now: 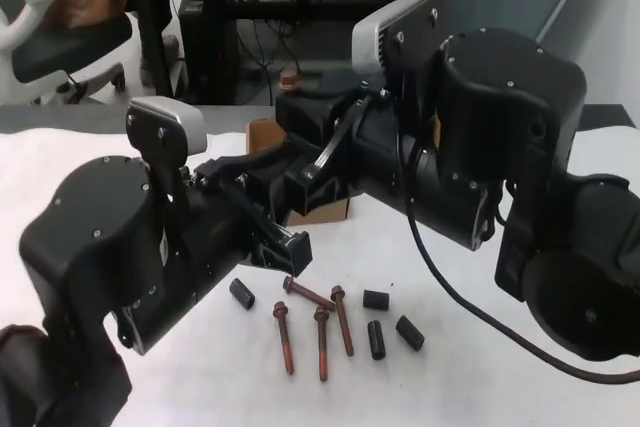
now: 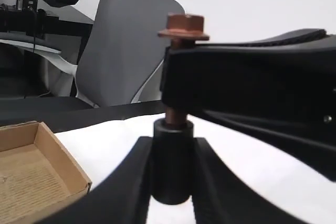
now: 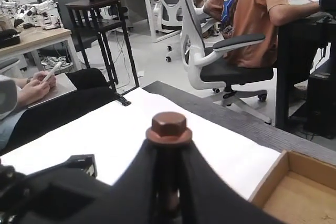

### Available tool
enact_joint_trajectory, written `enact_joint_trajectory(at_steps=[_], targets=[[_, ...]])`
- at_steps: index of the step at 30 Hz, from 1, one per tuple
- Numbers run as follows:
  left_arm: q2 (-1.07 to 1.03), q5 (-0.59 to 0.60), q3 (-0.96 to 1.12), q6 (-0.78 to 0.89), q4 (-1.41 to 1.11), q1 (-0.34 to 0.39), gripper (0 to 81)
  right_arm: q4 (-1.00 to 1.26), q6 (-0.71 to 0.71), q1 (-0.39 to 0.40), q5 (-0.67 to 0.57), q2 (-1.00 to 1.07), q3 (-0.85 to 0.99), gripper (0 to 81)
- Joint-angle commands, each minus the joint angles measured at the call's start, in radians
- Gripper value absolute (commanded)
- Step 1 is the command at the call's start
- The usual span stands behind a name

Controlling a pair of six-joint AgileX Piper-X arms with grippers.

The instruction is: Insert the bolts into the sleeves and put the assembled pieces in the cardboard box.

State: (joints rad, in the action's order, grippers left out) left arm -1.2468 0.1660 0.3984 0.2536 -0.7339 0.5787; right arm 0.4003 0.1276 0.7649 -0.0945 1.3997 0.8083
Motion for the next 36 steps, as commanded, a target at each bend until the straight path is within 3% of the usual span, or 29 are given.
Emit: enact_joint_trajectory(at_steps=[1,5,7,14,17,21,25,32,36], targets=[[0.011,-0.021,0.006,-0.006,-0.026,-0.01,1.8,0.002,-0.001,0.0,-0.032,-0.006,-0.003,14.3],[0.011,-0.021,0.006,-0.006,-0.026,-0.01,1.8,0.002,0.032,0.0,-0.027,-0.006,-0.003,59.1],[0.011,-0.021,0.006,-0.006,-0.026,-0.01,1.8,0.009,0.061,0.0,-0.015,-0.008,-0.003,70.0],[0.011,-0.023,0.006,-0.071,-0.009,-0.01,1.8,0.125,0.062,0.0,-0.011,-0.068,0.017,70.0],[0.011,-0.042,0.03,-0.14,0.094,-0.015,1.8,0.064,0.048,-0.008,0.094,-0.137,0.047,70.0],[-0.034,-0.045,0.152,-0.191,0.378,-0.063,1.8,-0.161,0.003,-0.029,0.185,-0.24,0.086,70.0],[-0.137,-0.043,0.307,-0.262,0.415,-0.105,1.8,-0.4,-0.028,-0.047,0.187,-0.308,0.089,70.0],[-0.378,-0.058,0.573,-0.274,0.517,-0.115,1.8,-0.765,0.091,-0.048,0.187,-0.327,0.089,70.0],[-0.533,-0.073,0.732,-0.397,0.629,-0.115,1.8,-0.949,0.044,-0.048,0.187,-0.281,0.091,69.4]])
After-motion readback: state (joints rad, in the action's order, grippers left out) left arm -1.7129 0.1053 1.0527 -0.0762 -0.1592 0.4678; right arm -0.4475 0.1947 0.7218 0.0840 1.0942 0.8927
